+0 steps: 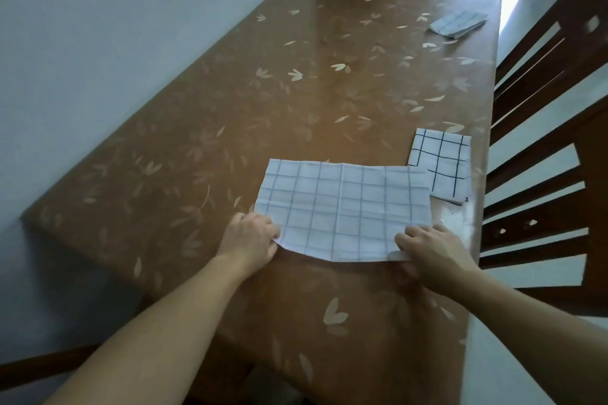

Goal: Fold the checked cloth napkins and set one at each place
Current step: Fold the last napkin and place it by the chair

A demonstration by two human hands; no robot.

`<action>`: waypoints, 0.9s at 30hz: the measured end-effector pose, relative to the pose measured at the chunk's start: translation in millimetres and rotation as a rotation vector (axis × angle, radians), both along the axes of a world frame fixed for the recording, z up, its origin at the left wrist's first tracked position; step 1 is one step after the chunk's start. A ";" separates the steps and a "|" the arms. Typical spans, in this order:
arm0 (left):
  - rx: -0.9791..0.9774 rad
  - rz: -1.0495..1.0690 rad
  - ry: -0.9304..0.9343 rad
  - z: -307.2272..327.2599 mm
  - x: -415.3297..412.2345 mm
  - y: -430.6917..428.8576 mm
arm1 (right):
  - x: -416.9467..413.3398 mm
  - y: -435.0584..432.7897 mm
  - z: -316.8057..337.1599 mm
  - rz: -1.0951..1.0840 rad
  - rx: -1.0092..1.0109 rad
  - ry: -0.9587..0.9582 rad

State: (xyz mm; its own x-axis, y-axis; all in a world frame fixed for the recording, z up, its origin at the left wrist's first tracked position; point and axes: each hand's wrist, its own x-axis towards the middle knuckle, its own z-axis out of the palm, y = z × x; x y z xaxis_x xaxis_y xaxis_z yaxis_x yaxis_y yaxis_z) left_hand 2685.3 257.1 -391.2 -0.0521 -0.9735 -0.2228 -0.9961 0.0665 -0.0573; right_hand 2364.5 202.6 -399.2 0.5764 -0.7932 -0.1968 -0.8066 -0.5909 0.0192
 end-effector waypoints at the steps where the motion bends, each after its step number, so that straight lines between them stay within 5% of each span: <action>1: 0.023 -0.013 -0.004 -1.5 -1.4 2.0 | -0.3 1.5 1.8 0.012 0.026 0.011; 9: 0.013 0.085 0.271 -10.3 -79.9 -13.8 | 31.2 1.0 -9.3 -0.054 0.037 -0.188; 14: 0.160 0.195 0.179 -46.1 -104.6 -16.9 | 48.4 2.0 -33.7 -0.115 0.130 -0.182; 27: 0.150 0.204 0.135 -55.4 -105.6 -16.1 | -24.2 -28.2 -42.7 -0.255 0.171 -0.114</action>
State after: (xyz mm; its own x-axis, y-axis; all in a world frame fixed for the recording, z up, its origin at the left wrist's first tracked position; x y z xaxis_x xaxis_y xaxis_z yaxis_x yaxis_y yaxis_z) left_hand 2579.7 241.0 -446.6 0.1020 -0.9235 -0.3698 -0.9878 -0.1380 0.0722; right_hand 2340.3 174.4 -441.9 0.3894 -0.8758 -0.2853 -0.9202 -0.3565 -0.1615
